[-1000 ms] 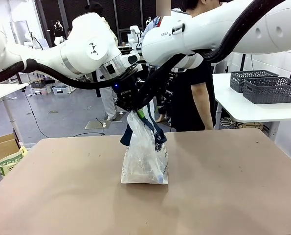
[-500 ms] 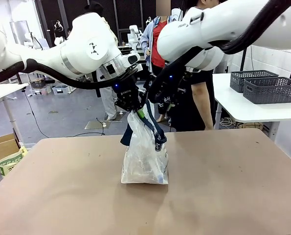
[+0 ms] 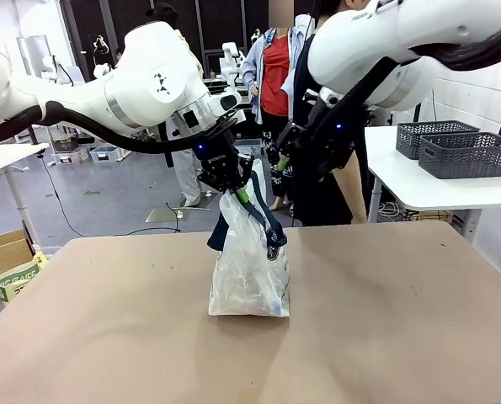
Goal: Transfer purchased items from the store into the shopping bag.
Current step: Move the Reusable shopping bag to the right side of the table.
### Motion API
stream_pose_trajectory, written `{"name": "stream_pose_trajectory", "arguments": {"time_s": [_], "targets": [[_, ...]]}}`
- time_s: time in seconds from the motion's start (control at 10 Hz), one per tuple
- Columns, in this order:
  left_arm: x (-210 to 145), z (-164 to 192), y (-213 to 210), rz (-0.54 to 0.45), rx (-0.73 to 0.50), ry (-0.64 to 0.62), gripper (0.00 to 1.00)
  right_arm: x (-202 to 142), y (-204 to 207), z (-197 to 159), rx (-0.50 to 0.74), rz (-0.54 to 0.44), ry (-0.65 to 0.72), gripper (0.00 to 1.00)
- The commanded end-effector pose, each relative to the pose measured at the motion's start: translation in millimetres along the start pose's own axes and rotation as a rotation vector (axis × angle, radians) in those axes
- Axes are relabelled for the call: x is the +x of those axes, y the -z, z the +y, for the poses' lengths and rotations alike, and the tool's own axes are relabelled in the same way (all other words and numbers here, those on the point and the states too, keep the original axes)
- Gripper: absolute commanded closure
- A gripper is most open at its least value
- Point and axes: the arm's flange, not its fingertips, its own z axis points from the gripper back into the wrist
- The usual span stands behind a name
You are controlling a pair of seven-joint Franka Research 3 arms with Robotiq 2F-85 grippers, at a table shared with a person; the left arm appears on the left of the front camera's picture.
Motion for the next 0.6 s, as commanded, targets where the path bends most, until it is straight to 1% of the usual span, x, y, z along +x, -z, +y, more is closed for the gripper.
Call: {"name": "stream_pose_trajectory", "arguments": {"time_s": [0.0,0.1,0.2,0.3,0.4,0.5], "targets": [[0,0,-2,-0.001,-0.009,-0.007,1.0,-26,-11,-20,0.194,-0.054,-0.284,0.0],[0,0,-2,-0.001,-0.009,-0.007,1.0,-28,-17,-32,0.237,-0.052,-0.405,0.0],[0,0,-2,-0.001,-0.009,-0.007,1.0,-28,-23,-39,0.272,-0.045,-0.494,0.0],[0,0,-2,-0.001,-0.009,-0.007,1.0,-24,-26,-44,0.31,-0.067,-0.559,0.0],[0,0,-2,-0.001,-0.009,-0.007,1.0,-16,-30,-47,0.332,-0.081,-0.547,0.0],[0,0,-2,-0.001,-0.009,-0.007,1.0,-8,-32,-45,0.296,-0.083,-0.535,0.0]]}}
